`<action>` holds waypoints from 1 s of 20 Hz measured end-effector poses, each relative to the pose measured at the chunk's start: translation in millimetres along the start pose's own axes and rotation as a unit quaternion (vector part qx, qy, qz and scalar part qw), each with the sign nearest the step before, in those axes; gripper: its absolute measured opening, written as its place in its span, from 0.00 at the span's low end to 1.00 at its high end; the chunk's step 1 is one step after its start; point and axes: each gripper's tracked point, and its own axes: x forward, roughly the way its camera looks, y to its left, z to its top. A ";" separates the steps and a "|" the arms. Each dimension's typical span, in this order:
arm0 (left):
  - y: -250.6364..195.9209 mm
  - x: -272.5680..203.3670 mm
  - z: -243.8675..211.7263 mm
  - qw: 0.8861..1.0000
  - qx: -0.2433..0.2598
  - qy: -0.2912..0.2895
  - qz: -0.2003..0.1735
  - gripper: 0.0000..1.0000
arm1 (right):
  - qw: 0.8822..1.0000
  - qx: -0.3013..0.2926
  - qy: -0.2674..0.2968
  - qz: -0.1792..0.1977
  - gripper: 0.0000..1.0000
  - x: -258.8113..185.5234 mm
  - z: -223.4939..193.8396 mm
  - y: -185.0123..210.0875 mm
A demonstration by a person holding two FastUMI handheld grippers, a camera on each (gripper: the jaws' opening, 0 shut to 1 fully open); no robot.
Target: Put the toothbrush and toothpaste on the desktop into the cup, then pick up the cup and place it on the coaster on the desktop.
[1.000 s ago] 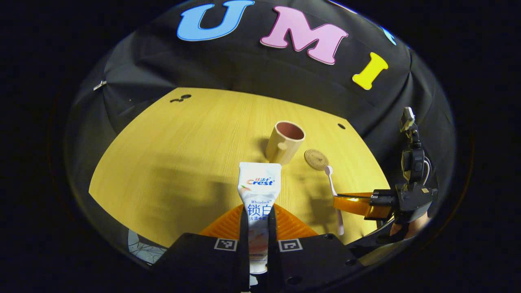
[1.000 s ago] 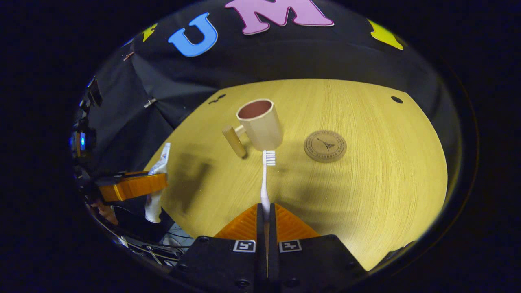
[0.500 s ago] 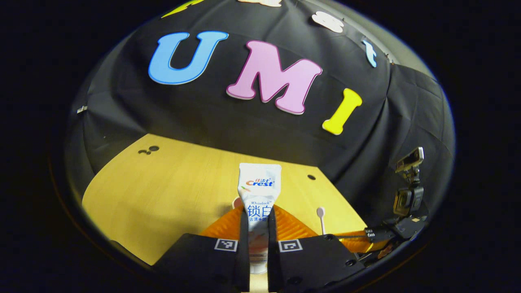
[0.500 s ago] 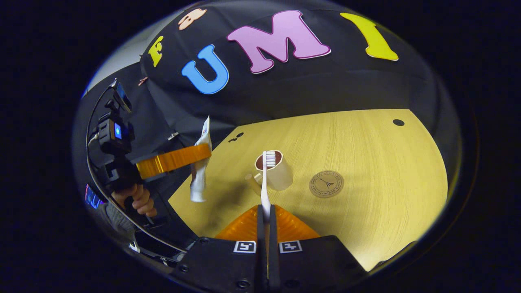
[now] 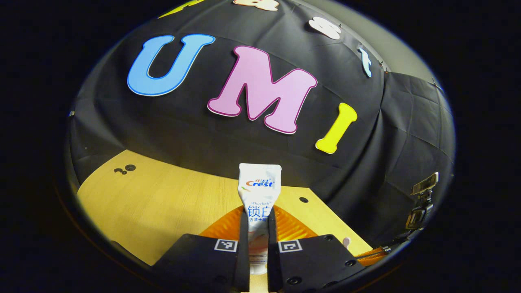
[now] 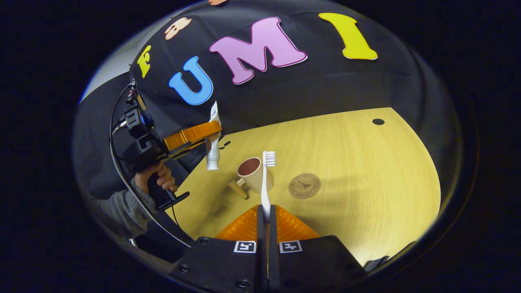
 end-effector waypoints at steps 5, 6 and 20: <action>21.6 37.8 -19.2 1.000 -0.002 0.004 0.010 0.22 | 1.000 0.010 -0.005 -0.027 0.06 -11.3 -0.4 -23.5; 25.9 45.0 -24.0 1.000 -0.001 0.005 0.013 0.22 | 0.999 0.011 -0.005 -0.033 0.06 -13.1 -0.2 -27.9; 49.2 75.5 -80.6 0.998 0.013 0.040 0.045 0.22 | 0.997 0.033 -0.006 -0.071 0.06 -27.4 -4.3 -52.5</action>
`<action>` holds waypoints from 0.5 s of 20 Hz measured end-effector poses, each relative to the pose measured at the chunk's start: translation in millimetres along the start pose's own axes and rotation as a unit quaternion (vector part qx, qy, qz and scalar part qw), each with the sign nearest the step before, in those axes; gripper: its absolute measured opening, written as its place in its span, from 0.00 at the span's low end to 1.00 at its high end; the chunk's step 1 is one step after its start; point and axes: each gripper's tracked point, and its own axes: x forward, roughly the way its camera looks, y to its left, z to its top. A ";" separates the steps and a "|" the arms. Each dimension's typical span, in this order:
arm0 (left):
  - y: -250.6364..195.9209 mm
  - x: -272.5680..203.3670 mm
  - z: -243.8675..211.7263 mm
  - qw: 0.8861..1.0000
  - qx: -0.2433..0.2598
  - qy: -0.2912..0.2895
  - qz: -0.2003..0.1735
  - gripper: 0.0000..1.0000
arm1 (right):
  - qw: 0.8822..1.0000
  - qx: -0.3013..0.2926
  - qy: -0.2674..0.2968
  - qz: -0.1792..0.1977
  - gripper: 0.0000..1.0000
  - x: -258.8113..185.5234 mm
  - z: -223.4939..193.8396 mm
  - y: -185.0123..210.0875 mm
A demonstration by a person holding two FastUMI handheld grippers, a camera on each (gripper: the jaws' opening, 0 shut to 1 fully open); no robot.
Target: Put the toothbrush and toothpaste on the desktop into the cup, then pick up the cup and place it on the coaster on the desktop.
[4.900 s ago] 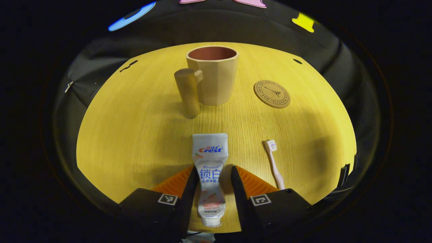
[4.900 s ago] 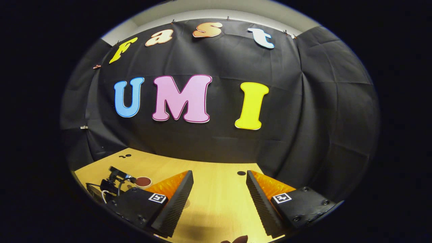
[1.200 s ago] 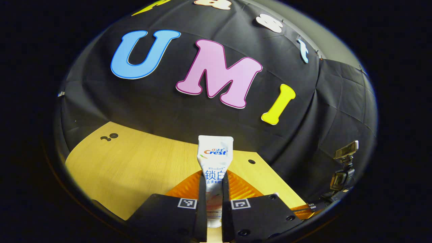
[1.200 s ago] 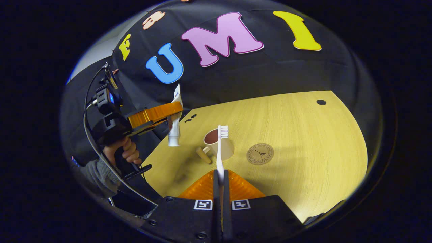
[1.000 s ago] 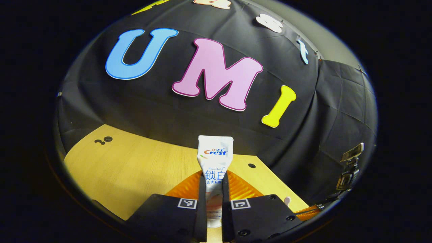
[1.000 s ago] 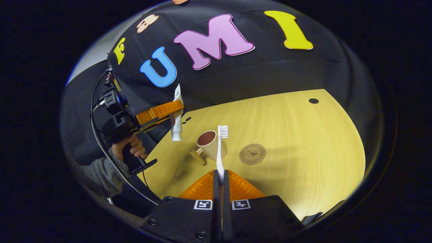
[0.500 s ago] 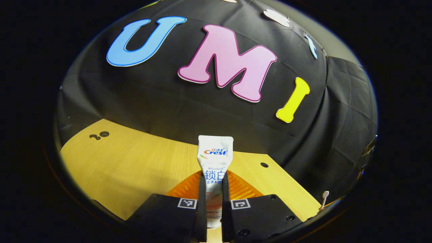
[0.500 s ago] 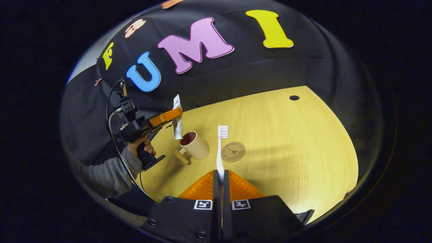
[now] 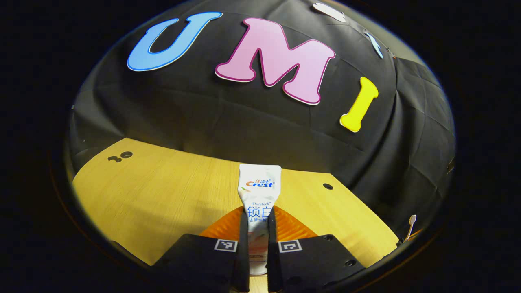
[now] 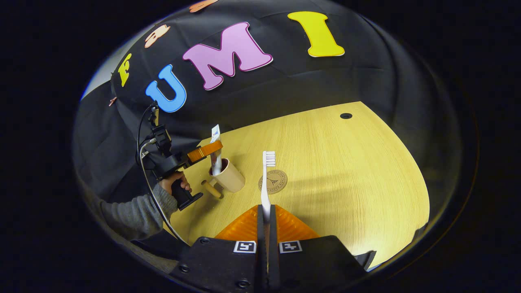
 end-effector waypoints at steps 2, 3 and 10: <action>0.1 -2.1 -4.2 1.000 -0.008 0.007 0.000 0.29 | 1.000 0.005 -0.002 -0.002 0.06 -0.1 0.2 0.5; 0.5 -3.9 -6.6 1.000 -0.010 0.011 0.001 0.24 | 1.000 0.007 -0.002 -0.003 0.06 -1.4 -0.5 0.6; 5.6 -21.6 -25.3 0.999 -0.004 0.037 0.002 0.34 | 1.000 0.015 -0.010 -0.002 0.06 0.1 -1.5 10.3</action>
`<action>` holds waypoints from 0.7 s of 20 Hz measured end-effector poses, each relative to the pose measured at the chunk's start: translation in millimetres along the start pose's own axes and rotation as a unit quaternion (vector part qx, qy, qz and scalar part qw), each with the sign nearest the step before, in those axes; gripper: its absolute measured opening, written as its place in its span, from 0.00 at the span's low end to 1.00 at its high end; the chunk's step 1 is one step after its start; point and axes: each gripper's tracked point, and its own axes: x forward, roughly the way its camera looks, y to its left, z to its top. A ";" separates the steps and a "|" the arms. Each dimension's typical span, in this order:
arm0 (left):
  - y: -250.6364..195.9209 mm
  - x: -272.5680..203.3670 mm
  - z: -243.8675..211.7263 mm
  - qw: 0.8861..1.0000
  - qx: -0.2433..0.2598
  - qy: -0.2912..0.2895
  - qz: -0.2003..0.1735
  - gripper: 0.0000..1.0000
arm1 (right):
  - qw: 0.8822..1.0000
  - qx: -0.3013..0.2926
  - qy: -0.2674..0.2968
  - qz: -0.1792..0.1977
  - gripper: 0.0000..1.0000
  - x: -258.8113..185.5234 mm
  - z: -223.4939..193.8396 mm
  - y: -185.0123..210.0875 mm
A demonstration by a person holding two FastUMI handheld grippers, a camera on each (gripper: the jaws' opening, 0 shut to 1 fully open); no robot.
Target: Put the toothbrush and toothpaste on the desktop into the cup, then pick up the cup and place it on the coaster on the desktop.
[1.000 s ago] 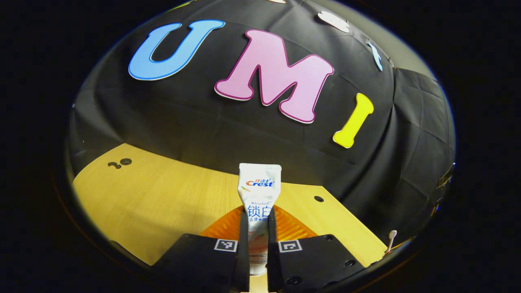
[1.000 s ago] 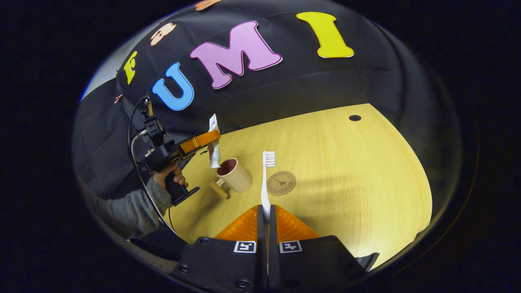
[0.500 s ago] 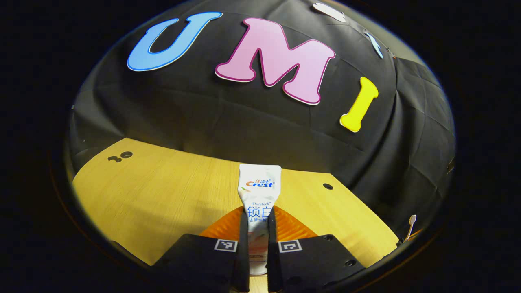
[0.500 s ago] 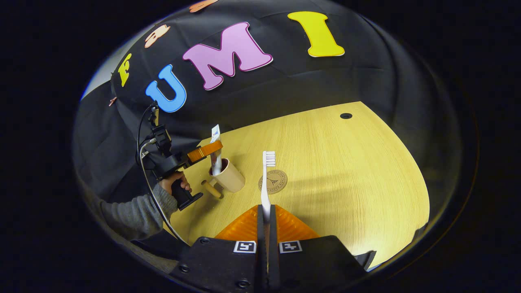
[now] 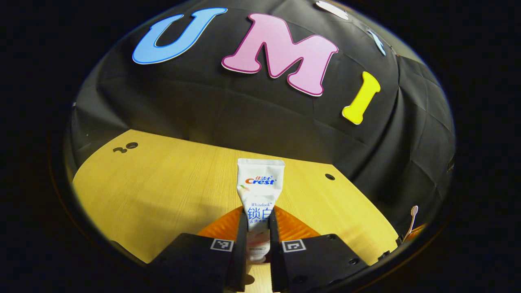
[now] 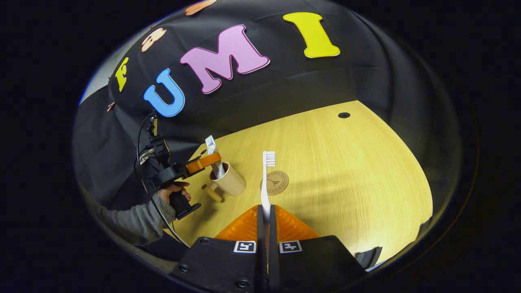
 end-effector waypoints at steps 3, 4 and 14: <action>-2.4 -8.4 -7.1 1.000 -0.002 0.009 -0.010 0.35 | 1.000 0.001 -0.001 0.002 0.06 0.9 -3.5 8.3; -1.1 -10.1 -10.2 1.000 0.000 0.012 -0.008 0.50 | 1.000 0.002 0.000 0.004 0.06 0.9 -4.4 11.1; 18.9 -59.3 1.2 1.000 0.010 -0.006 0.012 0.75 | 0.998 0.018 -0.029 0.045 0.06 16.3 9.1 63.6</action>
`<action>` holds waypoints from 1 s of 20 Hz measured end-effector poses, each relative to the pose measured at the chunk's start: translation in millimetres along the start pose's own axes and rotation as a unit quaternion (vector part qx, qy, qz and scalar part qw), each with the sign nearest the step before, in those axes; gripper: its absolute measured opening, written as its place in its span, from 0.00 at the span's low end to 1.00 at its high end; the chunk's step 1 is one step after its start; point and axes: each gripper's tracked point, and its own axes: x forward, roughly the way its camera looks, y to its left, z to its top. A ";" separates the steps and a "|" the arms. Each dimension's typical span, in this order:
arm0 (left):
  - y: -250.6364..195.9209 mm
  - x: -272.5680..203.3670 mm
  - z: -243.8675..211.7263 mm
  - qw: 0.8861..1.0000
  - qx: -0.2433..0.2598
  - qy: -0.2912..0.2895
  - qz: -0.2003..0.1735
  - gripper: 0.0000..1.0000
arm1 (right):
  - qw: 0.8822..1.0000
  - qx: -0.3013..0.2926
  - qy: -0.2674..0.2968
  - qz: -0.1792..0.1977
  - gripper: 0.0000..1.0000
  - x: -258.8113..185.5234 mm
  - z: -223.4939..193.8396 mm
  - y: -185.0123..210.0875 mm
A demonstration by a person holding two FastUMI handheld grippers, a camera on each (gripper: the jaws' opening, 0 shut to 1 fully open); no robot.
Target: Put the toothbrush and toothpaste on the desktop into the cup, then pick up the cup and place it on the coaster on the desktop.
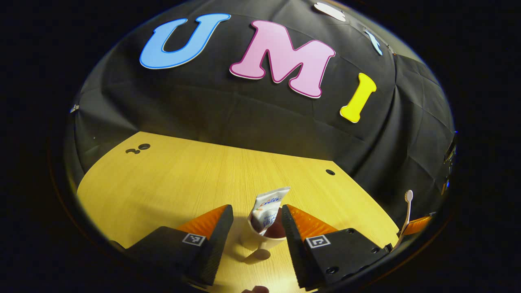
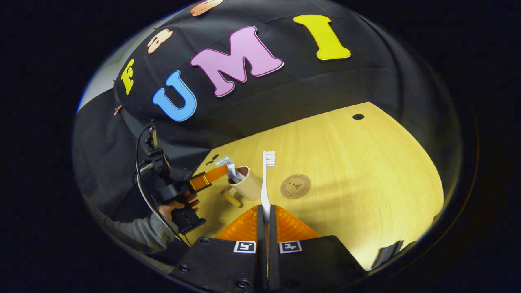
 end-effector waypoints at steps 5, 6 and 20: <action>-0.1 -47.9 3.1 1.000 -0.006 -0.008 0.005 0.82 | 0.998 0.006 -0.035 0.046 0.06 34.6 22.8 40.2; -2.1 -55.7 2.1 1.000 -0.008 -0.007 0.002 0.82 | 0.998 0.008 -0.042 0.056 0.06 43.7 27.9 48.1; -4.1 -140.5 -36.2 0.999 -0.035 0.027 0.015 0.82 | 0.988 0.015 -0.122 0.091 0.06 170.6 84.5 71.2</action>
